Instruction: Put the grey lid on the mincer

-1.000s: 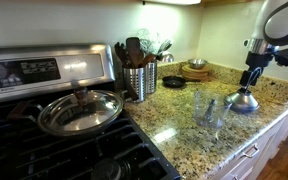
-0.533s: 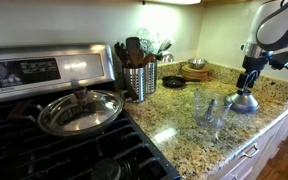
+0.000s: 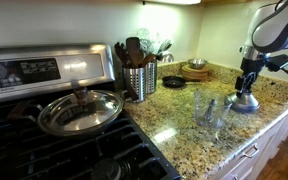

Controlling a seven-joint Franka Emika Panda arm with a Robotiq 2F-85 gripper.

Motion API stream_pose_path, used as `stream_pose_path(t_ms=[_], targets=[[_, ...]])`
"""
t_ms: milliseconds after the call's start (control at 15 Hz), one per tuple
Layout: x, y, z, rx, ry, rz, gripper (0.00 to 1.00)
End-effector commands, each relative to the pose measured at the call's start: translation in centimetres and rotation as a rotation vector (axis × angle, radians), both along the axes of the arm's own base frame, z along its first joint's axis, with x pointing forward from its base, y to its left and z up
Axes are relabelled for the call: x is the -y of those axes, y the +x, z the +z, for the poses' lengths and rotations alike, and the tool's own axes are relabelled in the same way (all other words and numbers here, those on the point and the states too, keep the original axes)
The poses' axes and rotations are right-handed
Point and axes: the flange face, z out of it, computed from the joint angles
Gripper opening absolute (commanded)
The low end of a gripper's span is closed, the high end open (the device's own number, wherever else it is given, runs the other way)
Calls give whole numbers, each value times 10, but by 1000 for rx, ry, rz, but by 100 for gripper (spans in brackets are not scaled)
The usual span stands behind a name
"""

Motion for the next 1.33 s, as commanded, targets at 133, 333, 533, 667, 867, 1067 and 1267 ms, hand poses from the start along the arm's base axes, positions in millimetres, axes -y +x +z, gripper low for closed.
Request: stream_pose_path(t_ms=[133,333,533,667,867,1067,1267], targets=[[12,8,9,46,7,-25,49],[15,8,9,48,8,-34,48],[15,9,6,44,14,-31,35],[11,9,6,40,43,-10,35],[7,11,13,61,114,19,35],[9,9,22,82,157,47,35],[12,6,30,95,155,69,35]])
